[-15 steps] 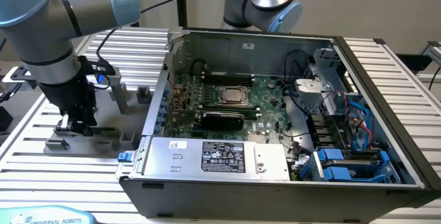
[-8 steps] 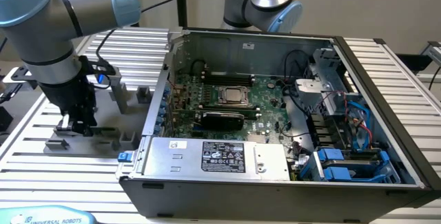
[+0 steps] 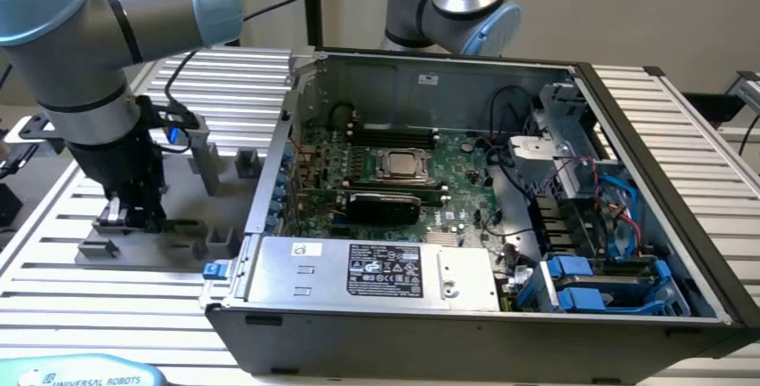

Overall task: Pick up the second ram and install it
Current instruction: 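Pick up the second ram and move it above second insertion slot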

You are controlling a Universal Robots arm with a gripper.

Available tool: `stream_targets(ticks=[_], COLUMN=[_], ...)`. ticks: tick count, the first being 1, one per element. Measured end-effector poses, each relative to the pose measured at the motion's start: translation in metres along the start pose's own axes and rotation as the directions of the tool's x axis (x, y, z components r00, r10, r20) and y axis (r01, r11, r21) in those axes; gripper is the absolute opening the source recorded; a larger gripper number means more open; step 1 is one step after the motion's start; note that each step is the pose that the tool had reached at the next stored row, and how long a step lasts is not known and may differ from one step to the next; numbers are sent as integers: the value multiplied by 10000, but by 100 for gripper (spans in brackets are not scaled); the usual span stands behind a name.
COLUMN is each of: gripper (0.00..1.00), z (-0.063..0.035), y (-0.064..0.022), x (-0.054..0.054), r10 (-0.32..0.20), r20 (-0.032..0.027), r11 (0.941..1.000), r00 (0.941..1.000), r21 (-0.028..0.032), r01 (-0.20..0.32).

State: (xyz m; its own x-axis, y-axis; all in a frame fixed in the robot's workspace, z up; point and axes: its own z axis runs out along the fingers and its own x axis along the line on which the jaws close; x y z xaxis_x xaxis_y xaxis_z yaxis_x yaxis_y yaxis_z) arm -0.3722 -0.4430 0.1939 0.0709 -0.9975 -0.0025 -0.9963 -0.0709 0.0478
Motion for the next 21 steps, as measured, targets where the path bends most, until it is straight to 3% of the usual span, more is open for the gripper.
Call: stream_targets(ticks=[3, 6, 21], gripper=[25, 14, 14], z=[0, 0, 0], y=[0, 0, 0], x=[0, 0, 0], r10=[1, 1, 269], r20=[-16, -27, -104], r11=[10000, 10000, 9996], r00=[10000, 10000, 9996], r21=[-1, -2, -7], r01=[-1, -1, -269])
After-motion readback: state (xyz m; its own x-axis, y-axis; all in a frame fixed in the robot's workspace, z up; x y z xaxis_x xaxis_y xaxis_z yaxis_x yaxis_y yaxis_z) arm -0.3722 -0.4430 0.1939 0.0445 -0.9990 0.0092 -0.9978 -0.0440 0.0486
